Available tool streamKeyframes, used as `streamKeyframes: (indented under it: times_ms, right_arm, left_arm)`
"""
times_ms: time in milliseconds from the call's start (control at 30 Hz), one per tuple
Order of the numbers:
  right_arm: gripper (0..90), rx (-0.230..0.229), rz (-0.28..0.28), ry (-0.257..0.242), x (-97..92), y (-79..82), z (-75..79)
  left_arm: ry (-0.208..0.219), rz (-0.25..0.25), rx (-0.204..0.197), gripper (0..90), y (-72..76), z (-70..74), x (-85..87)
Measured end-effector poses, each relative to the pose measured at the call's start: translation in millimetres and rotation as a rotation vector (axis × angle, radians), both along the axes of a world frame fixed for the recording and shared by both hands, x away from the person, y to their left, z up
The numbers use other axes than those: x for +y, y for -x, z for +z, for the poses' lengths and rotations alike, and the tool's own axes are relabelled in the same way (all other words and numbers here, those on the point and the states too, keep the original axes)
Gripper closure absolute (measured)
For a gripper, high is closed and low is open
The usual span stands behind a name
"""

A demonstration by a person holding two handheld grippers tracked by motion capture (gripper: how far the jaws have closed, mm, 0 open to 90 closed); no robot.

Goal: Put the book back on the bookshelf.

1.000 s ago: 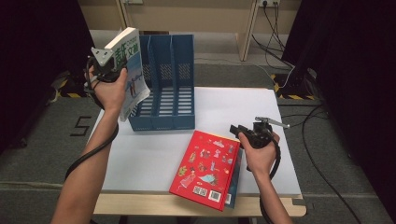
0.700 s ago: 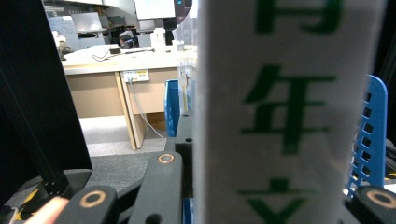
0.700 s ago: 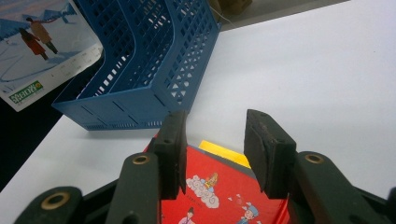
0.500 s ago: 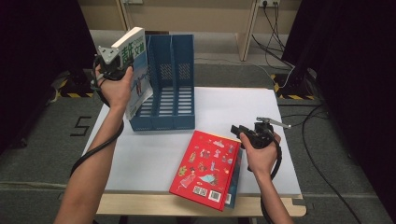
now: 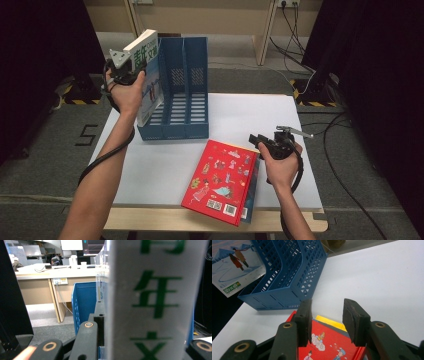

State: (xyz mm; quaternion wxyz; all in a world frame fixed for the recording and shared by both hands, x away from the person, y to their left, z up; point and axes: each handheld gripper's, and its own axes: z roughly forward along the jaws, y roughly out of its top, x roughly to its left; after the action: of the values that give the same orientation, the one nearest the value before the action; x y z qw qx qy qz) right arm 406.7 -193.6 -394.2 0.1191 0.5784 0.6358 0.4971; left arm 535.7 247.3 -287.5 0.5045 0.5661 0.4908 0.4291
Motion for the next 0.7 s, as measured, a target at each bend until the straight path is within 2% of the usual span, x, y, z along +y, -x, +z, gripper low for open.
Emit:
streamKeyframes:
  times_ms: [300, 700]
  right_arm:
    - [59.8, 0.006, 0.0, 0.003, -1.8, 0.0, -2.6]
    - [60.1, 0.013, -0.005, 0.01, -3.7, -0.6, -7.8]
  left_arm:
    - [0.002, 0.001, -0.016, 73.5, -7.0, -2.3, 0.0]
    - [-0.002, 0.005, -0.007, 73.5, -16.9, -9.4, -0.9]
